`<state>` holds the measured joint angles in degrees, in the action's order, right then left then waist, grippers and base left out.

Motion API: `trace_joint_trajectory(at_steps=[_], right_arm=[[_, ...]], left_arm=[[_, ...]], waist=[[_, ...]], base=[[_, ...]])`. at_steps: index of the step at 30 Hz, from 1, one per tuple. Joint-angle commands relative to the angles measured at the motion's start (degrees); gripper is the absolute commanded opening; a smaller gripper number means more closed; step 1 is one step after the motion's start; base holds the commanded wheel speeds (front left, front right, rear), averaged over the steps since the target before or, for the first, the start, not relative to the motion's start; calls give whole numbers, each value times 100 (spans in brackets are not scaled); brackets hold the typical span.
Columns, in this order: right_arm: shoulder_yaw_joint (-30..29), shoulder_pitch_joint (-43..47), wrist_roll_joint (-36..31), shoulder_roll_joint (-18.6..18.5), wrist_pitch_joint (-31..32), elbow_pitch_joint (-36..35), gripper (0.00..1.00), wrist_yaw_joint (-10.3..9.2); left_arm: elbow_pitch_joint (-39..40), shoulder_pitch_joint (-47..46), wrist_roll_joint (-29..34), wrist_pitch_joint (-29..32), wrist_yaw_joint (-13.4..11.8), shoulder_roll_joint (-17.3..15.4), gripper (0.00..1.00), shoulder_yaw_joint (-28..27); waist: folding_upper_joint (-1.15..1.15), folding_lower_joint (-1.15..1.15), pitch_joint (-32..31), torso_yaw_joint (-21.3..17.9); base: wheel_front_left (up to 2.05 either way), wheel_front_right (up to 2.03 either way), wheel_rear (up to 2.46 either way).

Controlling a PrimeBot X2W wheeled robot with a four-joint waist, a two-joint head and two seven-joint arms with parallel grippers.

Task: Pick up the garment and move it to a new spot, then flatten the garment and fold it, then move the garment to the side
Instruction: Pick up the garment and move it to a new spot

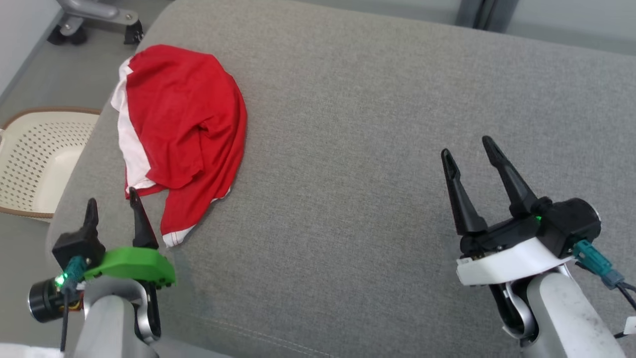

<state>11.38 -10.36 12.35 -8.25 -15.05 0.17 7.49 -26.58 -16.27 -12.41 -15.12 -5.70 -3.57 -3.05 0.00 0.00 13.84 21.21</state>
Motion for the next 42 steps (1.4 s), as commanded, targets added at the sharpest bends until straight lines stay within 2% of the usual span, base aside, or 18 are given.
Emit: trace_joint_trajectory(at_steps=[1, 5, 12, 18, 21, 23, 24, 34, 38, 42], right_arm=[[-20, -150, -41, -94, -17, -107, 100, 0], [-4, -281, -36, -308, -17, -309, 100, 0], [-78, -247, -24, -491, -1, -479, 100, 0], [-73, -172, -38, -566, 7, -504, 100, 0], [-68, -159, -38, -590, 13, -504, 100, 0], [-71, -150, -31, -600, 13, -482, 100, 0], [-74, -144, -29, -596, 12, -461, 100, 0], [56, -121, 14, -328, -11, -113, 100, 0], [56, -105, 52, -162, -16, 13, 100, 0], [2, -34, 87, 19, -18, 90, 100, 0]], left_arm=[[-301, -343, -53, 1, 38, -89, 100, -56], [-1189, -1110, -186, 8, 185, -329, 100, -160], [-2608, -2117, -342, 558, 440, -667, 100, -152], [-3474, -2620, -447, 1000, 470, -853, 100, -184], [-3775, -2758, -518, 1180, 565, -890, 100, -187], [-3914, -2823, -538, 1213, 621, -907, 61, -173], [-3955, -2853, -558, 1170, 642, -924, 0, -169], [-3790, -2857, -424, 146, 824, -1127, 0, -30], [-3353, -2770, -505, 19, 985, -1097, 0, -62], [-2560, -2614, -682, -5, 1176, -937, 0, -117]], waist=[[0, 0, 691, -330], [0, 0, 1004, -471], [0, 0, 1324, -598], [0, 0, 1427, -635], [0, 0, 1442, -645], [0, 0, 1422, -649], [0, 0, 1401, -648], [0, 0, 753, -730], [0, 0, 401, -838], [0, 0, 69, -1000]], base=[[0, 0, 0], [0, 0, 0], [0, 0, 0], [0, 0, 0], [0, 0, 0], [0, 0, 0], [0, 0, 0], [0, 0, 0], [0, 0, 0], [0, 0, 0]])
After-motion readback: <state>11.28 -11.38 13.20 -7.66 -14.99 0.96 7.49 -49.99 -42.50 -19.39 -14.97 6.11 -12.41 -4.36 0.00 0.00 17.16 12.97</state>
